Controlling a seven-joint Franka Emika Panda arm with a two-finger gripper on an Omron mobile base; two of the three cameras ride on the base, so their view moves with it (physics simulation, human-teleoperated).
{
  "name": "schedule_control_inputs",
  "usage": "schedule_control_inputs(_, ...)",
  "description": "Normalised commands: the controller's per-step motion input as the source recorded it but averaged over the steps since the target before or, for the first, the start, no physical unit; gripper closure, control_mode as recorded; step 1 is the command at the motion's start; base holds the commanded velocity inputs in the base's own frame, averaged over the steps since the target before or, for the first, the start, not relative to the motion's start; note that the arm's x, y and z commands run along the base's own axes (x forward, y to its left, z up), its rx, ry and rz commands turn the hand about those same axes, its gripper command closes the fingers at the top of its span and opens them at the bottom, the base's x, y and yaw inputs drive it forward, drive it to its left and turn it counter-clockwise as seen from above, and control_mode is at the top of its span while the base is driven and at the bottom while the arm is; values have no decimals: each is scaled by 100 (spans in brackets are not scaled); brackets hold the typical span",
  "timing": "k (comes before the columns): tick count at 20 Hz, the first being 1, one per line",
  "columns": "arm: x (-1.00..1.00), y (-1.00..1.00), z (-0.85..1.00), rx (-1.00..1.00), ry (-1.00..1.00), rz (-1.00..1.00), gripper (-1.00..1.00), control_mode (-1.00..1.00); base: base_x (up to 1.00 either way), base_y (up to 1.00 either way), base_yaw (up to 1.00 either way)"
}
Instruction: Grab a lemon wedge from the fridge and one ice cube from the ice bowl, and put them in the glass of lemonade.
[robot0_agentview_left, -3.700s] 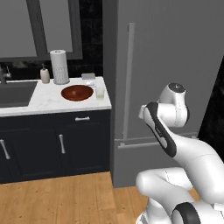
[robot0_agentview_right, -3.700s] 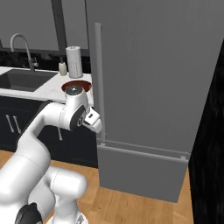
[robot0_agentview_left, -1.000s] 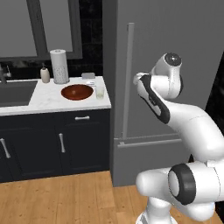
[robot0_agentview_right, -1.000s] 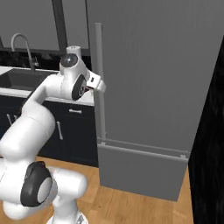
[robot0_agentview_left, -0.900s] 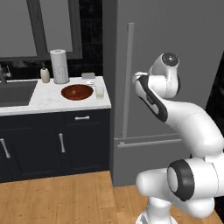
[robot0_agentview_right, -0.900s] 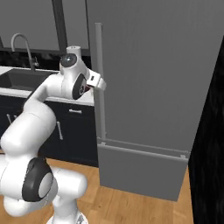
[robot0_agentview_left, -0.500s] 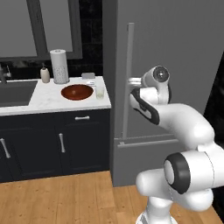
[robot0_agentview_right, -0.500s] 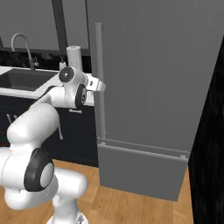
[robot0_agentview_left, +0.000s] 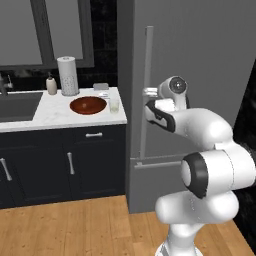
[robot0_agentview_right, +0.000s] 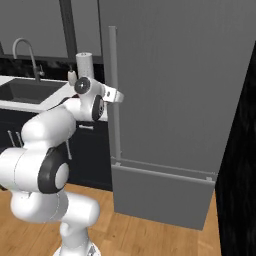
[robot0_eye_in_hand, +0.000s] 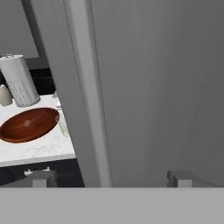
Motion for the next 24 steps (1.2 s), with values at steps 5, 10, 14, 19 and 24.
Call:
schedule_control_inputs(5, 57, 10, -4, 0, 0, 0, -100, -100, 0, 0, 0)
schedule_control_inputs(10, 61, 4, -17, 0, 0, 0, -100, -100, 0, 0, 0)
schedule_control_inputs(14, 69, 0, -16, 0, 0, 0, -100, -100, 0, 0, 0)
schedule_control_inputs(19, 70, 13, -17, 0, 0, 0, -100, -100, 0, 0, 0)
schedule_control_inputs(24, 69, 3, -18, 0, 0, 0, -100, -100, 0, 0, 0)
